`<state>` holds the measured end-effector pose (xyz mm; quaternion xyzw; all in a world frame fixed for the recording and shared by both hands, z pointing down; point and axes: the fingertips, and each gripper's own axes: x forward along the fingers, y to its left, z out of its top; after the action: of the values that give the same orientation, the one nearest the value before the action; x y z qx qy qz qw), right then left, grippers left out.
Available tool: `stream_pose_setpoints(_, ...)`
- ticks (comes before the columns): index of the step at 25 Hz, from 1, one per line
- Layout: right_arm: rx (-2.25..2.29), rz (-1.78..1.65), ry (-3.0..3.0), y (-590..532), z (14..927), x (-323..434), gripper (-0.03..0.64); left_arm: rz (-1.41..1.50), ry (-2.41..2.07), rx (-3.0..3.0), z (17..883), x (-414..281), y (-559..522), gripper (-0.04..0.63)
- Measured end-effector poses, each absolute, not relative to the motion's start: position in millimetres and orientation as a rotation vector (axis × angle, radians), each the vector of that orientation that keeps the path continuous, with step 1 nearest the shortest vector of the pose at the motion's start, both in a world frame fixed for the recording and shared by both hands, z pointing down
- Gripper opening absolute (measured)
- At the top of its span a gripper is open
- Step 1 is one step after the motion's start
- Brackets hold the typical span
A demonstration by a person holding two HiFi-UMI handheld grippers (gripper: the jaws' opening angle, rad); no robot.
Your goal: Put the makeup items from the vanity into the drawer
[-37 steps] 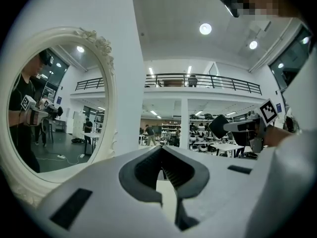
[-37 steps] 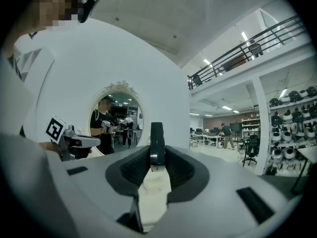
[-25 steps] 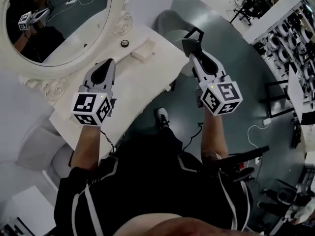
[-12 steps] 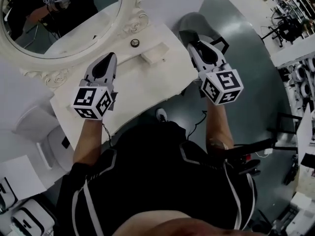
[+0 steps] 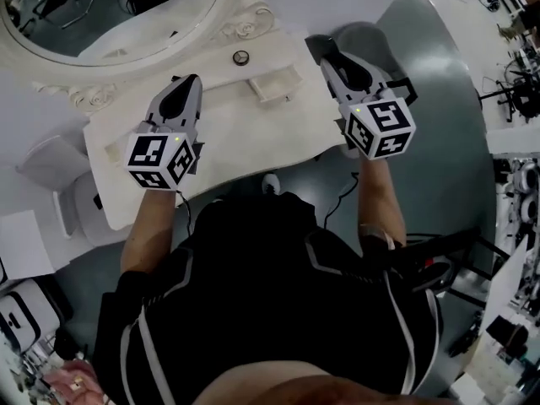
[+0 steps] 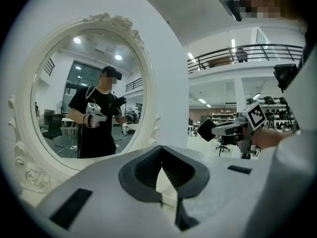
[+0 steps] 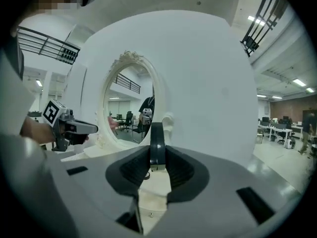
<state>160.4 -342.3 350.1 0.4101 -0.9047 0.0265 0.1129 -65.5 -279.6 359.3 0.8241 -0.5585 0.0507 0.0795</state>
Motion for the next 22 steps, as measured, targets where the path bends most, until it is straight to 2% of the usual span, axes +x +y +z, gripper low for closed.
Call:
stream_pose_setpoints(13, 0.726, 0.07, -2.56, -395, 482, 109, 0.097, 0.235, -1.795, 2.226, 435, -69, -276, 0.005)
stream_pose_setpoints(22, 0.45, 0.084, -2.462, -407, 573, 85, 0.097, 0.199, -1.839, 2.152, 455, -86, -278, 0.005)
